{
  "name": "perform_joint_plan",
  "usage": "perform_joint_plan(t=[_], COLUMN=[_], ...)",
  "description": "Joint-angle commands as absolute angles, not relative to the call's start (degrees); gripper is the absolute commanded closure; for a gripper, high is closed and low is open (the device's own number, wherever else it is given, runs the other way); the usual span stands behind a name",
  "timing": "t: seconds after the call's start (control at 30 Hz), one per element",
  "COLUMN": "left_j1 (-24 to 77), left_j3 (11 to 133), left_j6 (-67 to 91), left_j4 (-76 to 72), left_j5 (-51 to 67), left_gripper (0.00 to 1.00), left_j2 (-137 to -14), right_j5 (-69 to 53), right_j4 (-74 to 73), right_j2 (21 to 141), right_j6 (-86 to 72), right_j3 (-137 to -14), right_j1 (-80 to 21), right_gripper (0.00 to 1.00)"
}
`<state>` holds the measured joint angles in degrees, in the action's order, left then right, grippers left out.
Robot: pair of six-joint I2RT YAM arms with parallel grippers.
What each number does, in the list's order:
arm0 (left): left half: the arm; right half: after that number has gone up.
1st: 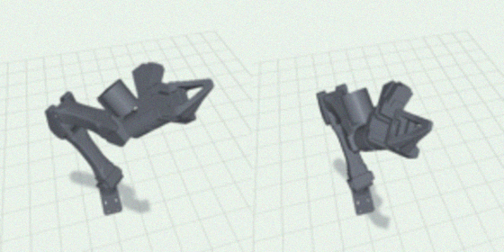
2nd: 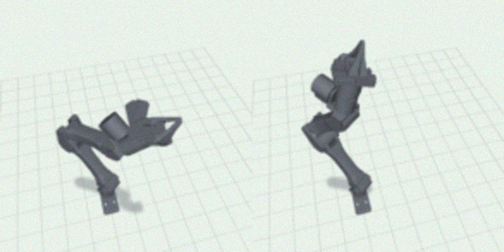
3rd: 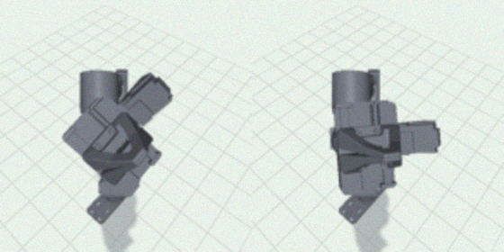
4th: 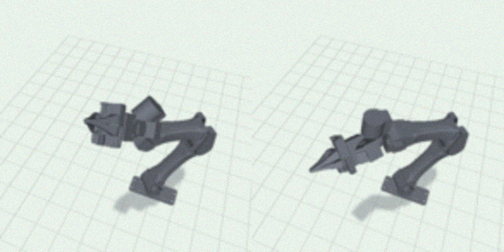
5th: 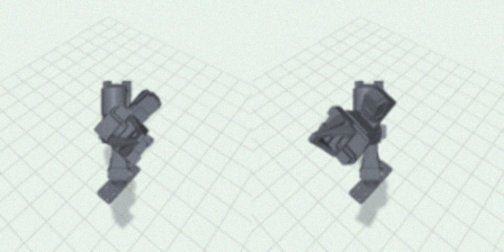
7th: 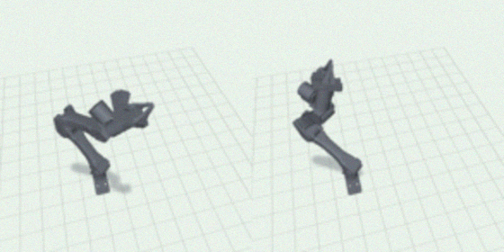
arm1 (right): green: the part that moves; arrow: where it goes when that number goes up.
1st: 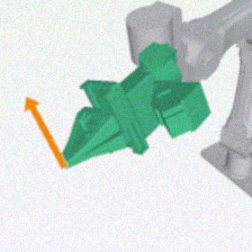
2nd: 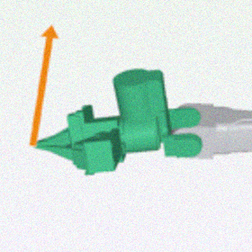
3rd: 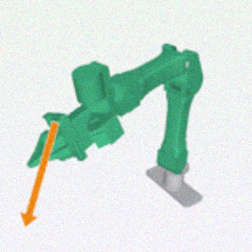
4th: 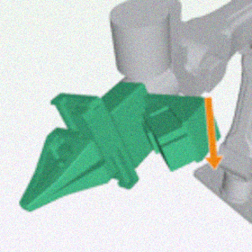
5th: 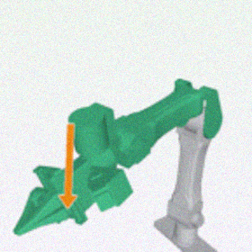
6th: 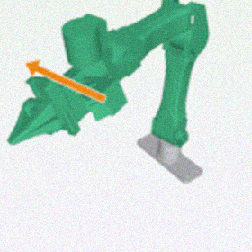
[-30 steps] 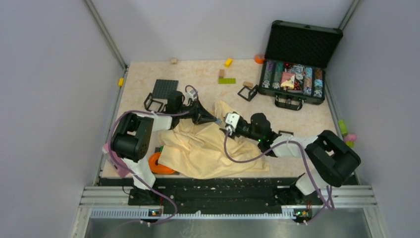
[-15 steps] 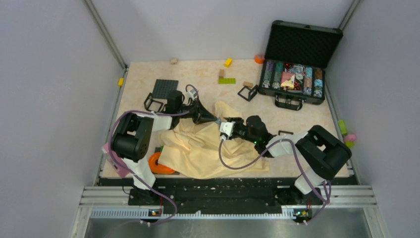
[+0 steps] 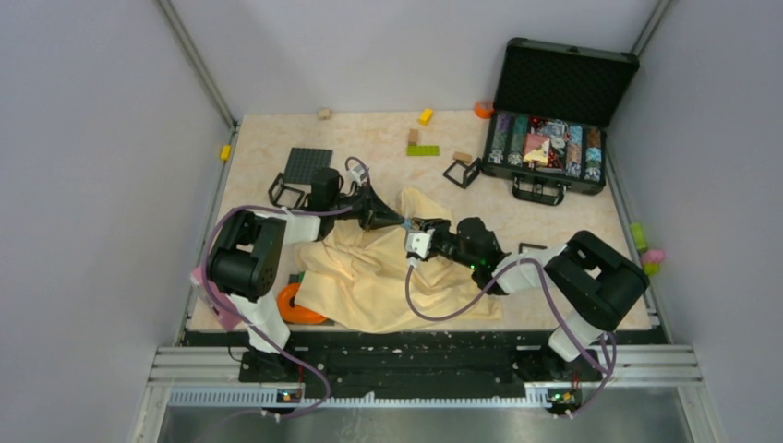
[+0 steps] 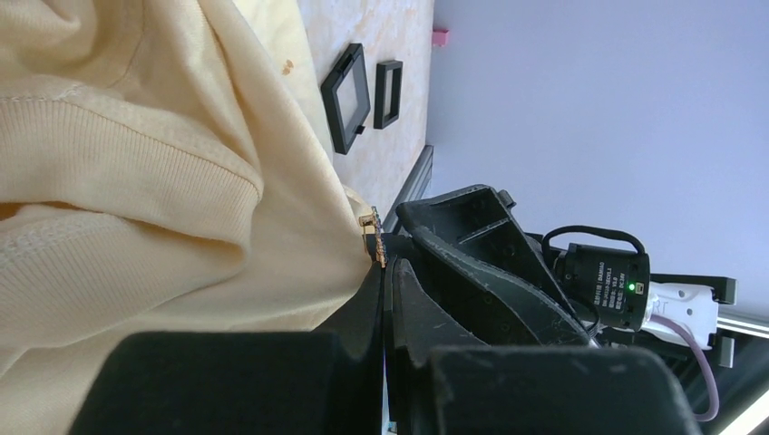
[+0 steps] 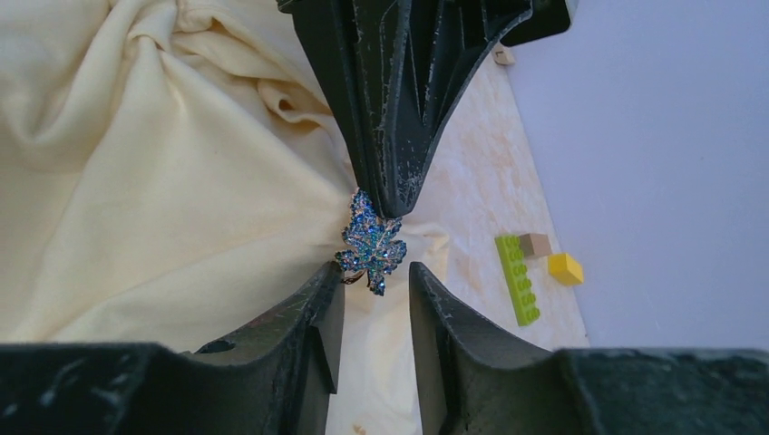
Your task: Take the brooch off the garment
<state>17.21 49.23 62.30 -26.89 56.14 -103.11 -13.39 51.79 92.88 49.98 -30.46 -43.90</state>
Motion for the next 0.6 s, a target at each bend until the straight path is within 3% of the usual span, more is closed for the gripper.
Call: perform_joint_plan(t=[0.0,0.13,0.23,0.3,0.43,0.57], left_j1=[17.14,17.14,17.14,17.07,16.43,14.44], left_j3=[49.65,49.86,49.9,49.62,48.91,48.42], left_j6=[62.58,63.31,63.67,63.45,59.87,53.46], left_j4=[-28.87,-29.16,-29.52,-29.69,-25.89,-18.48], left_j5=[57.99,58.12,57.89,57.63,55.03,51.21], left_gripper=[1.0,1.0,0.97,0.88,0.63,0.49], left_j2=[-101.76,-102.04,-102.13,-101.74,-99.15,-94.82], right_j5=[-15.26,-15.96,-16.25,-16.34,-17.12,-17.19], right_j4=[53.64,53.11,53.62,53.36,52.71,52.14], right_j2=[93.34,93.25,92.88,92.54,91.56,90.94], right_j6=[51.47,52.3,52.09,51.22,49.09,46.15], right_j3=[-32.94,-32.61,-32.21,-32.26,-32.26,-32.08], right_j1=[-44.95,-45.52,-45.81,-45.79,-45.8,-45.79], right_gripper=[0.69,0.77,0.9,0.99,1.0,1.0])
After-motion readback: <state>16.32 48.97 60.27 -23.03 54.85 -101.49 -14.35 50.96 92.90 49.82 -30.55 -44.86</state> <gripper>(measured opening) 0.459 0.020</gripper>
